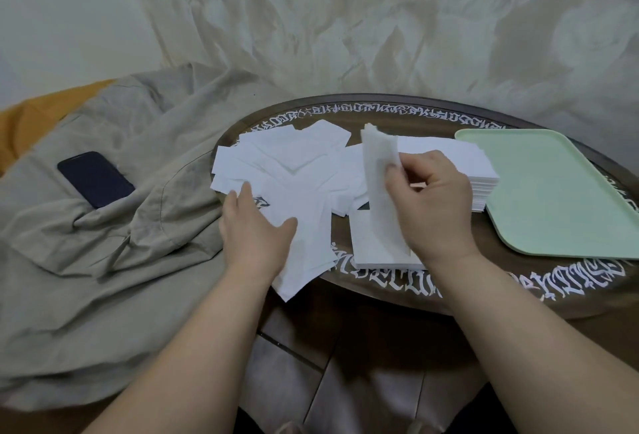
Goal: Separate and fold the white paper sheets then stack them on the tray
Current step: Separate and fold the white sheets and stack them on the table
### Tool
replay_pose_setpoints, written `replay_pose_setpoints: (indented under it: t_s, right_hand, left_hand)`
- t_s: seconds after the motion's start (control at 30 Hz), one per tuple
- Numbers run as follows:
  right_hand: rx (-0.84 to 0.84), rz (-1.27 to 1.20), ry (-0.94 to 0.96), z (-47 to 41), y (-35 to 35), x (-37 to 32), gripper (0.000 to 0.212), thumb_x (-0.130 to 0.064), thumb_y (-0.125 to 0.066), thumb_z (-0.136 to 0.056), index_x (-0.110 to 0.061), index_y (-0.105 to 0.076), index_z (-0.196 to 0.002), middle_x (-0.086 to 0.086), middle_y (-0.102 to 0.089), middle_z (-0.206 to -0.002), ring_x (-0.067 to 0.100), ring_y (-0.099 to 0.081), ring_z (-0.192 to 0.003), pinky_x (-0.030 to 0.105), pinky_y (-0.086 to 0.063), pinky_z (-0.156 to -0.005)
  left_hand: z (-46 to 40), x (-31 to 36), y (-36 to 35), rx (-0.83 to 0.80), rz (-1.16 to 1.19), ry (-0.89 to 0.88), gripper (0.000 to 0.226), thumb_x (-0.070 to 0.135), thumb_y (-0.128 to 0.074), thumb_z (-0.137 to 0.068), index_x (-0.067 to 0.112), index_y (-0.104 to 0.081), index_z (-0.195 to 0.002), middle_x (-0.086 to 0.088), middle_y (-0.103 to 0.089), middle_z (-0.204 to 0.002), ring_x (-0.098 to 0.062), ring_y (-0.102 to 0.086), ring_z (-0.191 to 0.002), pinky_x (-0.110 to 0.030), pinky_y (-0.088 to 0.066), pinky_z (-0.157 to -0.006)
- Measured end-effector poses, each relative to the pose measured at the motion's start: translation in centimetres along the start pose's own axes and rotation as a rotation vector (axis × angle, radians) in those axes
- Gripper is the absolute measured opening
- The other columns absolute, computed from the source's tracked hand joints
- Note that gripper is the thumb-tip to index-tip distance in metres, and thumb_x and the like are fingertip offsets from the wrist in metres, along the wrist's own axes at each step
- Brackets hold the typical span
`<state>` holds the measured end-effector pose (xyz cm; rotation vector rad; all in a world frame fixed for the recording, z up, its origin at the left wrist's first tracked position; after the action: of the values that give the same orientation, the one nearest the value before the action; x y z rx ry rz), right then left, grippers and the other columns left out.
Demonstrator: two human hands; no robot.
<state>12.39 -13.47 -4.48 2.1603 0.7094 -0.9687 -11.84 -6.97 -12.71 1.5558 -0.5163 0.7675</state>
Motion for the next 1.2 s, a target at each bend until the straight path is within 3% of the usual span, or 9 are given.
replay_pose_setpoints:
  t_s: [0.07, 0.23, 0.4, 0.57, 0.63, 0.8, 1.0, 1.13, 1.2]
  right_hand:
    - [-0.001, 0.101, 0.162, 0.6, -0.5, -1.7, 0.017, -0.018, -0.059, -0.085, -0.017, -0.076, -0.086, -0.007, -0.048, -0.073, 0.005, -0.045, -0.068, 0.005, -0.033, -0.063]
    - [-0.181, 0.151, 0.305, 2.1, -3.1, -3.4, 0.02, -0.022, -0.062, -0.081, -0.019, -0.075, -0.095, -0.004, -0.055, -0.077, 0.012, -0.055, -0.069, 0.023, -0.042, -0.061]
    - [-0.418, 0.05, 0.174, 2.4, -3.2, -3.0, 0.02, -0.019, -0.06, -0.082, -0.018, -0.073, -0.097, -0.007, -0.068, -0.09, 0.013, -0.062, -0.089, 0.033, -0.052, -0.081]
    - [-0.409, -0.202, -0.291, 0.8, -0.6, 1.5, 0.059, -0.009, -0.067, -0.082, -0.032, -0.049, -0.132, -0.011, -0.055, -0.127, 0.004, -0.05, -0.12, 0.027, -0.044, -0.097]
    - [-0.471, -0.389, -0.439, 1.1, -0.9, 2.6, 0.048, -0.001, -0.067, -0.081, -0.023, -0.058, -0.123, 0.004, -0.066, -0.117, 0.011, -0.061, -0.107, 0.027, -0.05, -0.09]
    - [-0.278, -0.422, -0.343, -0.4, 1.6, 2.7, 0.011, 0.002, -0.06, -0.077, -0.001, -0.068, -0.085, 0.009, -0.066, -0.082, 0.017, -0.059, -0.078, 0.033, -0.044, -0.073]
    - [-0.232, -0.424, -0.428, -0.2, 2.1, 5.4, 0.026, 0.005, -0.057, -0.08, -0.019, -0.063, -0.088, -0.003, -0.068, -0.082, 0.011, -0.063, -0.077, 0.028, -0.051, -0.073]
    - [-0.287, -0.439, -0.589, 1.1, 0.9, 8.5, 0.037, 0.005, -0.052, -0.08, -0.013, -0.061, -0.111, 0.003, -0.07, -0.107, 0.019, -0.065, -0.102, 0.038, -0.052, -0.093]
    - [-0.258, -0.521, -0.63, 1.0, 0.6, 8.8, 0.034, 0.008, -0.048, -0.082, -0.01, -0.059, -0.109, 0.004, -0.068, -0.103, 0.018, -0.064, -0.097, 0.031, -0.054, -0.084]
  left_hand:
    - [1.1, 2.7, 0.7, 0.036, 0.085, -0.118, 0.064, 0.037, -0.066, -0.09, 0.017, -0.043, -0.146, -0.002, -0.038, -0.154, -0.018, -0.03, -0.144, -0.034, -0.024, -0.116]
    - [5.4, 8.8, -3.4, -0.581, 0.835, -0.068, 0.031, 0.037, -0.073, -0.083, 0.008, -0.068, -0.091, -0.007, -0.068, -0.09, -0.021, -0.063, -0.085, -0.04, -0.048, -0.084]
    - [4.1, 7.5, -2.7, -0.39, 0.842, 0.06, 0.021, 0.021, -0.055, -0.1, 0.01, -0.062, -0.084, -0.017, -0.068, -0.091, -0.027, -0.063, -0.085, -0.051, -0.052, -0.089]
    - [3.7, 8.5, -2.3, -0.453, 0.662, -0.111, 0.021, 0.018, -0.054, -0.099, 0.017, -0.072, -0.088, -0.006, -0.076, -0.094, -0.028, -0.07, -0.094, -0.055, -0.05, -0.097]
    - [4.1, 10.0, -2.5, -0.488, 0.653, -0.191, 0.016, 0.02, -0.059, -0.093, 0.017, -0.074, -0.089, -0.009, -0.076, -0.097, -0.032, -0.07, -0.097, -0.05, -0.053, -0.094]
    - [4.9, 13.1, -3.5, -0.414, 0.744, -0.304, 0.014, 0.023, -0.059, -0.085, 0.022, -0.072, -0.091, -0.005, -0.074, -0.092, -0.016, -0.066, -0.087, -0.039, -0.053, -0.084]
    - [5.6, 12.9, -8.1, -0.348, 0.73, -0.229, 0.01, 0.02, -0.052, -0.094, 0.021, -0.061, -0.1, 0.0, -0.066, -0.099, -0.015, -0.06, -0.091, -0.035, -0.048, -0.082]
    - [5.8, 11.4, -10.2, -0.356, 0.729, -0.141, 0.013, 0.016, -0.047, -0.1, 0.023, -0.058, -0.102, 0.008, -0.066, -0.099, -0.01, -0.062, -0.094, -0.029, -0.049, -0.084]
    - [5.5, 11.5, -10.4, -0.346, 0.765, -0.133, 0.012, 0.016, -0.048, -0.1, 0.023, -0.059, -0.101, 0.007, -0.066, -0.098, -0.01, -0.062, -0.093, -0.029, -0.05, -0.083]
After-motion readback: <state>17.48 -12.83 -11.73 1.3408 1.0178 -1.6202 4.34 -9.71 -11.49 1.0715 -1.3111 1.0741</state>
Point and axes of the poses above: each hand's wrist, its own z-axis away from the middle knuckle, its own y-axis out of the back of the hand, x = y × z, the point moved 9 cm from there along -z, towards the middle knuckle
